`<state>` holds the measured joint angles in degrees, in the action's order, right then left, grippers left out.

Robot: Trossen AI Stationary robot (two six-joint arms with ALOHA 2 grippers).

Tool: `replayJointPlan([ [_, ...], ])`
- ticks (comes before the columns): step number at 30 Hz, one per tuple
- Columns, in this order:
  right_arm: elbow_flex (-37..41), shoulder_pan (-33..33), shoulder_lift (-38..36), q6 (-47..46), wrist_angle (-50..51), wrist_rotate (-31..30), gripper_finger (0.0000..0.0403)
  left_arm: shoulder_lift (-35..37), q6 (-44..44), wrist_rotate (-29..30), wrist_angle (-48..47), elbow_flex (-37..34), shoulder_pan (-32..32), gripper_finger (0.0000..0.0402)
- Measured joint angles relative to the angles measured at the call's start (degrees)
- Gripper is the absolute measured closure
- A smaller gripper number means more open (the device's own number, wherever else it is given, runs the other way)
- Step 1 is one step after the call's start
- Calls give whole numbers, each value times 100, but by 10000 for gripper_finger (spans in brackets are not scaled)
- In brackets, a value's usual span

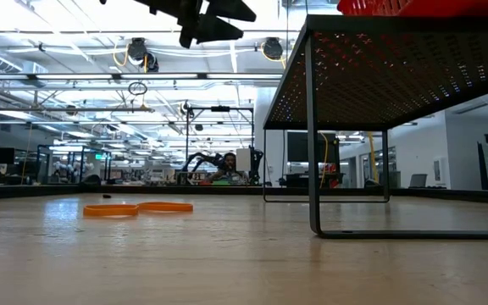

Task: Pick & Place Office Desk Supplies
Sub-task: Put the orange rubber band into the top red bin on the shelf

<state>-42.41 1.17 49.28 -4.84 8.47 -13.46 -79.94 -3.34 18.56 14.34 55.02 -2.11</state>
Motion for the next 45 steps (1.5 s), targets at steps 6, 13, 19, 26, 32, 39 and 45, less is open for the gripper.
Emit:
replayJointPlan([
  [6,0,0,0,13,0,-2,188,0,-326,-382,-1011,0,-46,144],
  [13,0,0,0,130,-2,-1,184,0,-963,-609,-2401,-238,-257,147],
  [19,0,0,0,230,-2,0,187,0,-1491,-612,-2497,-934,-527,150],
  [26,0,0,0,254,-4,-1,187,-4,-1845,-607,-1906,-1779,-672,149],
  [32,0,0,0,254,-6,-1,192,-311,-1983,-609,-1185,-2203,-740,149],
  [39,0,-1,2,254,-43,-2,192,-1190,-1966,-600,-816,-2197,-757,149],
  [45,0,0,2,254,-48,-2,194,-1703,-2072,-599,-661,-2170,-767,153],
])
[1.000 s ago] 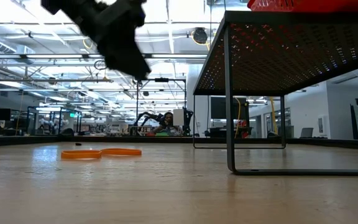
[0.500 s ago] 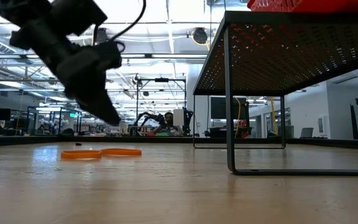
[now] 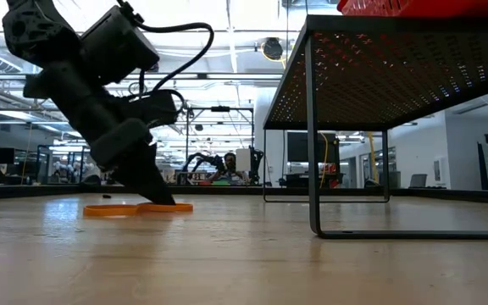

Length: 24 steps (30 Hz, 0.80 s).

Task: Pick & Place Office Desk Supplies
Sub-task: Put the orange rubber band into the top red bin on the shelf

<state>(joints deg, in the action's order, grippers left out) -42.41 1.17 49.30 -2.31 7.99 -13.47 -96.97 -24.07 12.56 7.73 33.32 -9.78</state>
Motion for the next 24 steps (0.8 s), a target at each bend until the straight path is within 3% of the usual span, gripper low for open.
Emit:
replayJointPlan([
  [4,0,0,0,0,0,0,195,-85,1,-157,-14,7,12,201],
  [12,0,-2,0,0,1,-2,195,-96,-25,-358,-60,9,121,382],
  [18,0,0,0,0,2,-2,199,-24,187,-355,196,-29,188,396],
  [24,0,0,0,-2,-2,-2,198,670,830,29,63,125,199,398],
])
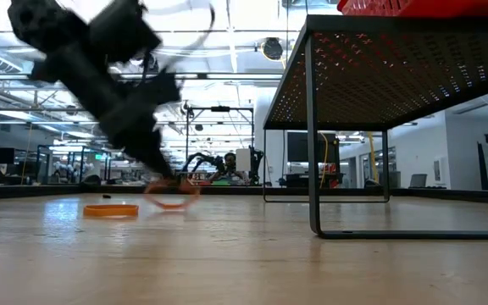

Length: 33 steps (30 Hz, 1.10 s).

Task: Pick & Place Office Desk Supplies
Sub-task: Put the orange rubber band into the top red bin on the shelf

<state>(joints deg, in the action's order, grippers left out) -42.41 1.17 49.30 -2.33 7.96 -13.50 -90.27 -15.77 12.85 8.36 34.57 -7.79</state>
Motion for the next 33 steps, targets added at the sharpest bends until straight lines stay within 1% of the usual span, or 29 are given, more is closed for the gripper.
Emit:
replayJointPlan([
  [4,0,-1,-1,0,-122,0,201,621,451,361,20,153,2,398],
  [6,0,-1,-1,0,-207,1,202,873,641,443,-4,185,2,399],
  [10,0,-1,-2,2,-541,1,202,1331,1112,789,92,355,-16,399],
  [13,0,0,5,2,-861,2,201,1405,1570,985,215,525,-27,398],
  [17,-1,-1,117,21,-1259,3,196,1424,2250,920,796,780,-28,399],
  [21,-2,-3,388,20,-1603,5,190,1365,2895,864,1195,954,-31,397],
  [25,0,-4,840,-15,-2131,41,180,1374,3400,851,1477,1165,-33,398],
  [27,-2,-2,1068,-20,-2439,324,171,1374,3597,847,1530,1236,-33,397],
  [29,0,-3,1310,-43,-2849,745,160,1372,3760,845,1538,1315,-33,399],
  [32,0,-7,1668,-191,-3478,1399,139,1374,3855,819,1563,1423,-33,397],
  [33,-3,-7,1798,-241,-3724,1527,132,1374,3861,816,1559,1445,-33,397],
])
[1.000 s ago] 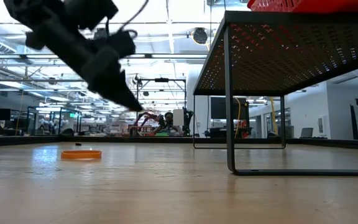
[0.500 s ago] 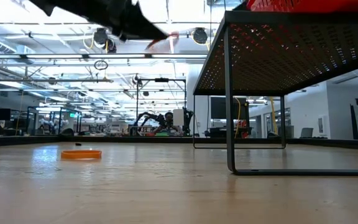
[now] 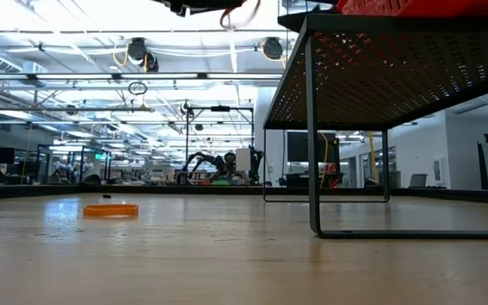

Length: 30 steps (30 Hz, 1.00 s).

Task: Pick & Place Office Desk Supplies
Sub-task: Put the orange rubber band into the top red bin on the shelf

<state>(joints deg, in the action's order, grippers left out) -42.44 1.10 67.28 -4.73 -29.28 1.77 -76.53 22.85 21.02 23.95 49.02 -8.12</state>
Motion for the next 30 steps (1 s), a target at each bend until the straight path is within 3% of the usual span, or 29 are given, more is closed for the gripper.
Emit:
replayJointPlan([
  [10,-89,2,855,-260,-1099,265,90,-429,151,-286,567,39,24,399],
  [15,-328,2,1143,-360,-1126,602,90,-679,281,-497,1094,45,44,397],
  [24,-380,1,1463,-355,-1332,611,91,-763,293,-1395,1039,499,44,398],
  [30,-387,-9,1655,-420,-1866,975,108,-763,267,-1456,1015,529,44,394],
])
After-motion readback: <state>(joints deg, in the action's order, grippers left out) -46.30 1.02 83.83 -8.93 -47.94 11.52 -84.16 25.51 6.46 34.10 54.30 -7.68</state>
